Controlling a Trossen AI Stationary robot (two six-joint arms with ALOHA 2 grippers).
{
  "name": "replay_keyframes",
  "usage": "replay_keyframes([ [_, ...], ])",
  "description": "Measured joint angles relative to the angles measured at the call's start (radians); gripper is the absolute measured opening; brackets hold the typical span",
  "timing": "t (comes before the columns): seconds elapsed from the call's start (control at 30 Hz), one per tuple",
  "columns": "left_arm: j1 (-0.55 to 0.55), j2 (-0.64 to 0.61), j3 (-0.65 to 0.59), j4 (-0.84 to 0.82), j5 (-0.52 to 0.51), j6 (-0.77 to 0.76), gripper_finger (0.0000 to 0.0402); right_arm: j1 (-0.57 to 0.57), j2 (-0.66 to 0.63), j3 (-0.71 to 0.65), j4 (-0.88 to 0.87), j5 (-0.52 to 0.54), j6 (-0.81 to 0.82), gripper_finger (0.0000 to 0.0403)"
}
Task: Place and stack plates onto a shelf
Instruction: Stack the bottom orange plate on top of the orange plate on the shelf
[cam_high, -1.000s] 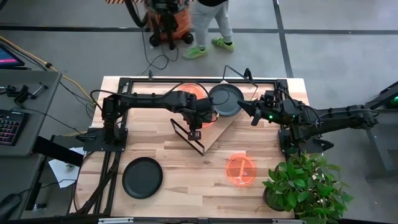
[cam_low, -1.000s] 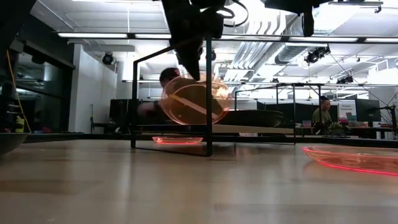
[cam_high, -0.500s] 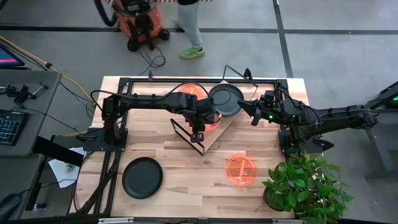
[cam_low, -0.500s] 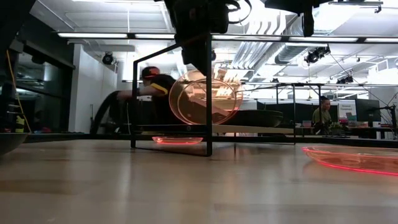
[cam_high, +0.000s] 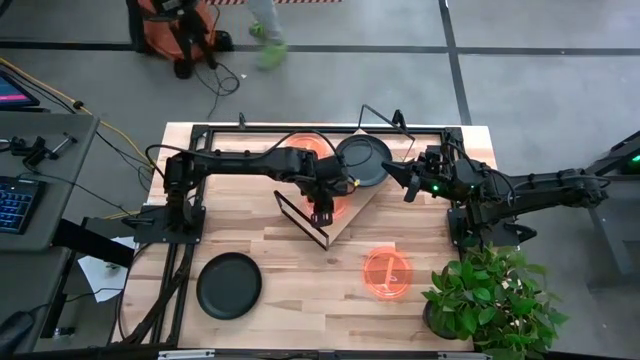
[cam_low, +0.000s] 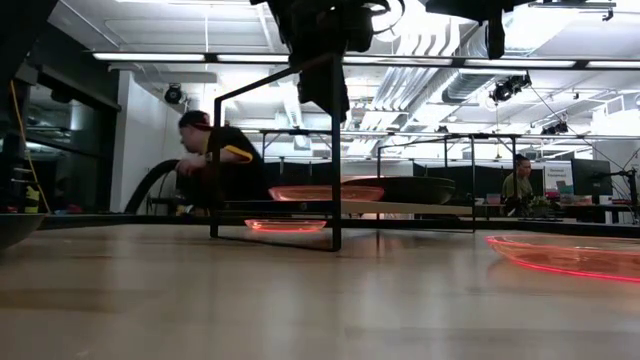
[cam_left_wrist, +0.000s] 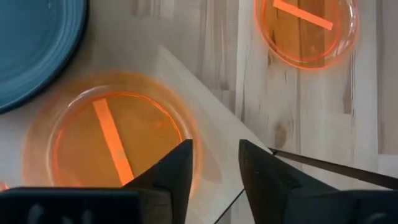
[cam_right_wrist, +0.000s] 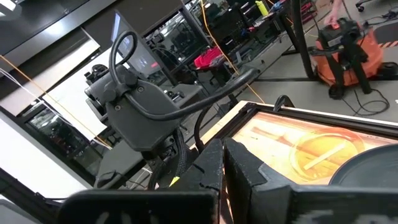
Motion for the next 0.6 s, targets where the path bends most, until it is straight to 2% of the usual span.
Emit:
replay_keyframes([
  [0.17, 0.04, -0.066, 0.0, -0.01, 0.038, -0.028, 0.0135, 0.0, 0.0, 0.0, 0.0, 0.0, 0.0, 0.0],
  [0.33, 0.111, -0.226, -0.001, 0.074, 0.067, -0.068, 0.0133, 0.0, 0.0, 0.0, 0.004, 0.0, 0.0, 0.0],
  [0.47, 0.146, -0.401, -0.079, 0.292, 0.071, -0.083, 0.0132, 0.0, 0.0, 0.0, 0.008, 0.0, 0.0, 0.0],
  [0.6, 0.166, -0.592, -0.292, 0.584, 0.07, -0.159, 0.0132, 0.0, 0.0, 0.0, 0.008, -0.008, 0.0, 0.0],
])
